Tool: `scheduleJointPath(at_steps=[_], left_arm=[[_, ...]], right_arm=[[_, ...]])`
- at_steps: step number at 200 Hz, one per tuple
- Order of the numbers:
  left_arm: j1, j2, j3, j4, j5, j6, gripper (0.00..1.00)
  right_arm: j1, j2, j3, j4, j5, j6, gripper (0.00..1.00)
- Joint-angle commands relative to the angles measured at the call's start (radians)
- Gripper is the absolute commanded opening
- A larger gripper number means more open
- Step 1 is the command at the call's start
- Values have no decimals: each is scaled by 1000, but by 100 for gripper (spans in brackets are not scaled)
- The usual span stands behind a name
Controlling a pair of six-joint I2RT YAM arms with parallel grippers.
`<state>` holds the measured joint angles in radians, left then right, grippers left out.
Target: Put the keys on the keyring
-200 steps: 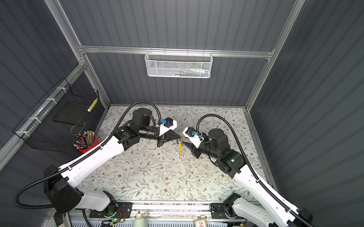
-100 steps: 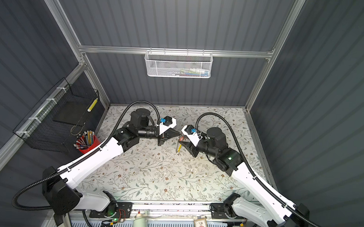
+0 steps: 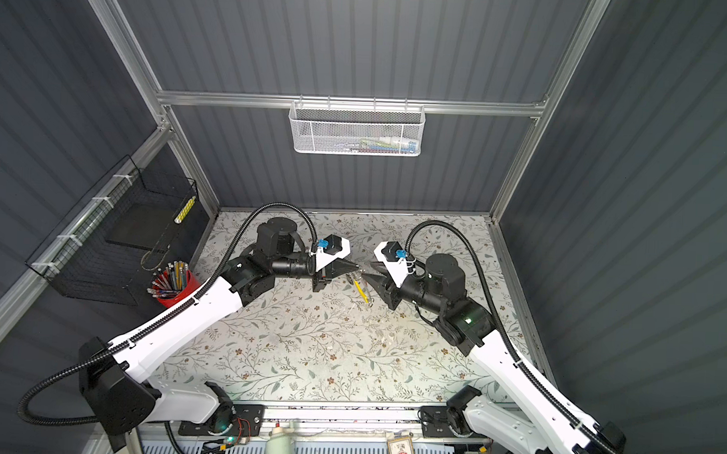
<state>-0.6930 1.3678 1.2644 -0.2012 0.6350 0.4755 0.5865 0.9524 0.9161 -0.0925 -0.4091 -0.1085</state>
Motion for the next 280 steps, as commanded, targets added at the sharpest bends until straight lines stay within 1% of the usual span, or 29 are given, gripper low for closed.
scheduleJointPath(at_steps=[1,19,69,89,125,151,184,212,240,280], left_arm=[[-5,-29,-7,-4,9,27,0],[-5,-32,-8,-7,10,35,0],[-7,-38,-11,-19,4,54,0],[-7,-44,-17,-11,-1,57,0],[-7,-66,-49,61,5,19,0],[-6,-75,-66,112,41,-10,0],[-6,-79,-92,188,83,-55,0],[-5,-90,-125,254,69,-86,0],[-5,-96,-135,284,68,-100,0],[-5,-107,-160,340,76,-124,0]], right_arm=[[-14,20,8,26,-66,53,30],[-15,41,27,13,-84,63,24],[-18,68,51,-22,-73,78,9],[-19,62,47,-24,-68,70,0],[-25,54,31,-38,-96,44,0],[-38,56,6,-28,-154,44,0],[-51,64,-5,1,-194,59,0],[-56,62,-27,49,-244,79,0],[-62,64,-37,35,-250,77,0],[-81,80,-47,35,-315,84,0]])
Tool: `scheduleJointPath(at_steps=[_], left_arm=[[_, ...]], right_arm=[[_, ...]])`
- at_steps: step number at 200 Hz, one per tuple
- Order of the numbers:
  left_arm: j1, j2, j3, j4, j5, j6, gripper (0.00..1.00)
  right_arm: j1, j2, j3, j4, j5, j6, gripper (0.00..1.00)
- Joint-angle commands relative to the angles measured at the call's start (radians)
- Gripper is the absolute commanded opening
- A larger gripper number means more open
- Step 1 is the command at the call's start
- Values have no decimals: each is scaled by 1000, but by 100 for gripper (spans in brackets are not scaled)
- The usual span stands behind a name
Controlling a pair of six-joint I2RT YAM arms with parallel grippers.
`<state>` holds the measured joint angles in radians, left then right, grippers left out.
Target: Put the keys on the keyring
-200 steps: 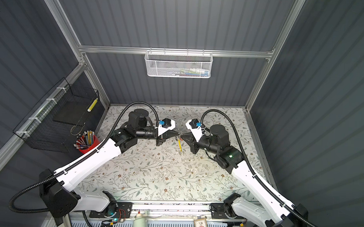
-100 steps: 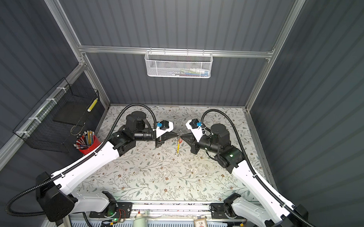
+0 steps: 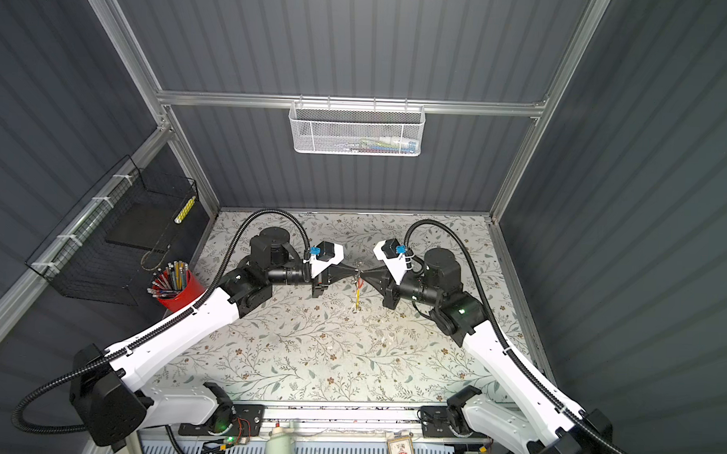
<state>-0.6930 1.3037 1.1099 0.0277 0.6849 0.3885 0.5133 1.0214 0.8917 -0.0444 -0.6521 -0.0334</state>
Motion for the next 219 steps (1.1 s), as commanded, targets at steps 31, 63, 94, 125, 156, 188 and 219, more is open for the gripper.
scheduleJointPath(at_steps=[31,63,94,125,156,188,219], left_arm=[[2,-56,-12,99,12,-27,0],[6,-66,-17,97,12,-16,0],[7,-60,-29,149,12,-35,0],[6,-44,-42,220,29,-69,0],[7,-30,-60,257,71,-110,0],[23,-26,-91,287,102,-140,0],[28,-15,-97,291,114,-140,0]], right_arm=[[-51,-14,-61,24,-88,40,0],[-89,-25,-86,68,-162,88,0],[-102,34,-75,99,-310,155,0],[-101,82,-50,84,-384,166,4],[-109,38,-10,-38,-277,47,21],[-147,-53,-7,-76,-165,-26,42],[-162,-98,46,-120,-131,-118,43]])
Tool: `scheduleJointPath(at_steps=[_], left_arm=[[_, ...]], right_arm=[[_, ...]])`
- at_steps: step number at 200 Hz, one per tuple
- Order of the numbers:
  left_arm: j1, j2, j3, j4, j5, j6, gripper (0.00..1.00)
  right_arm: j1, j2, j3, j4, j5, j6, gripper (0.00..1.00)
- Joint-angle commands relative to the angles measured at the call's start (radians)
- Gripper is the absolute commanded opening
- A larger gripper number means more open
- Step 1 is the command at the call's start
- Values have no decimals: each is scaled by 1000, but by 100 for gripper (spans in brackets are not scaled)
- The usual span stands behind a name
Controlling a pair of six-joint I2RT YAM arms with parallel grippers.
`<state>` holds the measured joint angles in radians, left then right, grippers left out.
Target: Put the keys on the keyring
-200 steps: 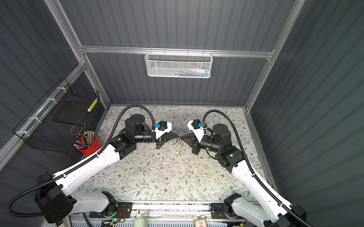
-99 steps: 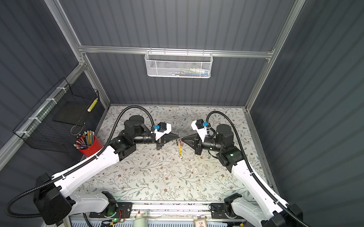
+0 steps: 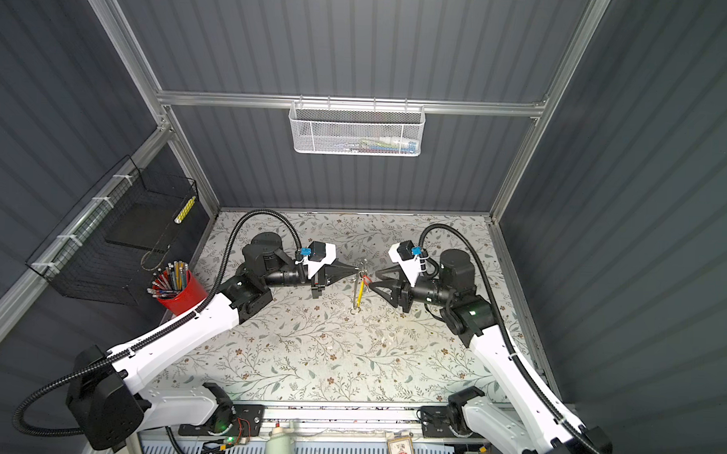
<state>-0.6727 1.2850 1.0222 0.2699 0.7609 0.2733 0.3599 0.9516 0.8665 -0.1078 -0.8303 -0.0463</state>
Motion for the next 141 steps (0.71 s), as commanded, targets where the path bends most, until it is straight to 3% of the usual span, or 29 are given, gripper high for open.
scheduleJointPath(at_steps=[1,42,141], left_arm=[[8,4,-9,48,39,-25,0],[9,25,10,57,88,-38,0],[9,42,27,71,143,-89,0]], right_arm=[[-9,-28,74,-59,45,-108,43],[-8,58,183,-128,-50,-179,41],[31,121,187,-92,-113,-225,36]])
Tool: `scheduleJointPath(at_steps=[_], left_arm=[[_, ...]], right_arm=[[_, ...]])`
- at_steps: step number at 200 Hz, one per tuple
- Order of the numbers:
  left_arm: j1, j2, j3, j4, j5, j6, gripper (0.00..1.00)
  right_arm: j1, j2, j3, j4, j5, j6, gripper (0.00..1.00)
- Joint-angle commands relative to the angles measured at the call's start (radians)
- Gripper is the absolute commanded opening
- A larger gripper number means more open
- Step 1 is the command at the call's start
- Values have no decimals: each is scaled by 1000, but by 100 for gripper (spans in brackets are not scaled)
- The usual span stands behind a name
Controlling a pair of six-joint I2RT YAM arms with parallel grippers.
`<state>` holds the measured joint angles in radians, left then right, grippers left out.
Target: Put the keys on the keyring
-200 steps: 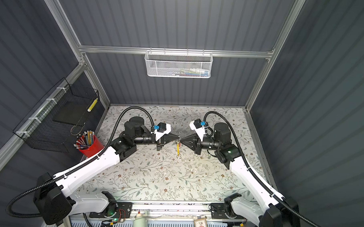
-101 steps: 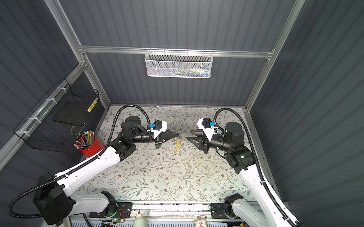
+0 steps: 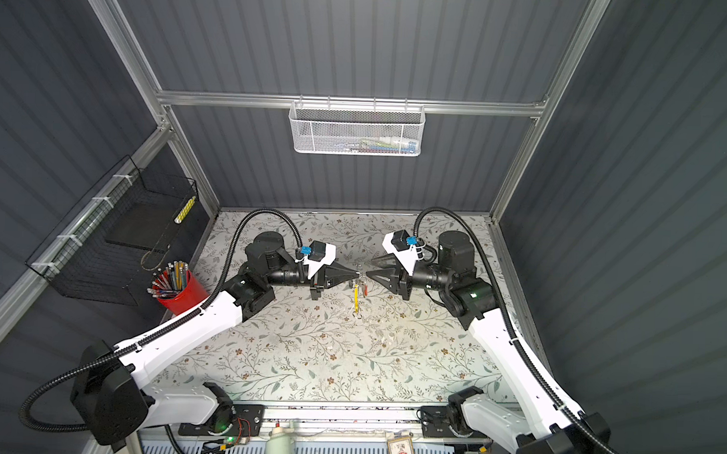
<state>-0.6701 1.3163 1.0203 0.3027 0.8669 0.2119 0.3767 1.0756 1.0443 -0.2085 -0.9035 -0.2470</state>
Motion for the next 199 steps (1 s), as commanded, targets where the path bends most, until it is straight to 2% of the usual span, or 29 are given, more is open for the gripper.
scheduleJointPath(at_steps=[1,72,90,144,199], left_arm=[[6,11,29,38,37,-27,0],[6,12,41,26,50,-29,0],[6,14,45,20,61,-27,0],[6,12,54,-29,69,-4,0],[6,24,63,-64,75,11,0]], right_arm=[[15,-3,9,8,-41,-25,36],[53,35,33,-76,1,-96,32],[59,35,32,-63,1,-95,28],[70,1,10,-17,11,-95,8],[80,-29,-6,-8,7,-103,0]])
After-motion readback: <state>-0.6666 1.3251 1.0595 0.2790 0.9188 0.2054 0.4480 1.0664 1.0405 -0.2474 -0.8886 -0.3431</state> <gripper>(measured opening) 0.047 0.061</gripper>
